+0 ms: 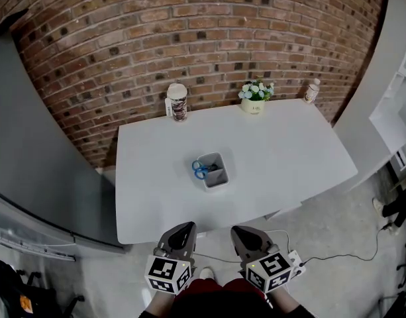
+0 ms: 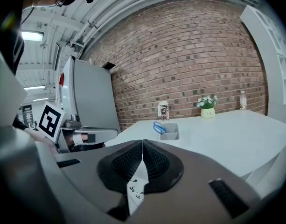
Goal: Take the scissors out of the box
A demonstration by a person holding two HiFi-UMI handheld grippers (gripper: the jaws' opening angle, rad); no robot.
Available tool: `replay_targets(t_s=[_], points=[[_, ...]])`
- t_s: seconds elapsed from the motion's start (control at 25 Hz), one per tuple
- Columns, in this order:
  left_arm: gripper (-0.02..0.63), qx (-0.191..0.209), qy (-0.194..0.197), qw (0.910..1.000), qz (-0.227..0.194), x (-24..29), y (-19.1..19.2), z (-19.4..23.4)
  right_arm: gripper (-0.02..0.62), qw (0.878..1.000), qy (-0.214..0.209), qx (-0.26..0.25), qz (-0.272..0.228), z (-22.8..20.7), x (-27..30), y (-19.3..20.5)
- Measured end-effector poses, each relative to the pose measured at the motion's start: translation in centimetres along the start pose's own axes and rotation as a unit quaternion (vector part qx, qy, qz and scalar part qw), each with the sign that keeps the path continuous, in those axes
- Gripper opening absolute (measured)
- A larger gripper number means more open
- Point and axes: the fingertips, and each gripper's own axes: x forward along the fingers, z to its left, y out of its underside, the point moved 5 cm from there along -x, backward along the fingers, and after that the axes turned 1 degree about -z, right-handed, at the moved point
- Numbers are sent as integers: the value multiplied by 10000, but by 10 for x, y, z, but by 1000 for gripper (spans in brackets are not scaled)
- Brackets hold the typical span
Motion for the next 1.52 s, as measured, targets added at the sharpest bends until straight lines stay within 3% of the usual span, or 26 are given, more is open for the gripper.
replay_targets(t_s=[0.44, 1.16, 1.52], points=[[6, -94, -173, 9997, 122, 22, -1, 19, 9, 9999, 21, 49, 97, -18, 15, -1], [117, -362, -825, 9953, 351, 100, -15, 47, 9, 9993, -357, -40, 140, -93, 65, -31], [146, -885, -1132, 9883, 504, 137, -9, 64, 8, 9984, -496, 23, 278, -126, 84, -36]])
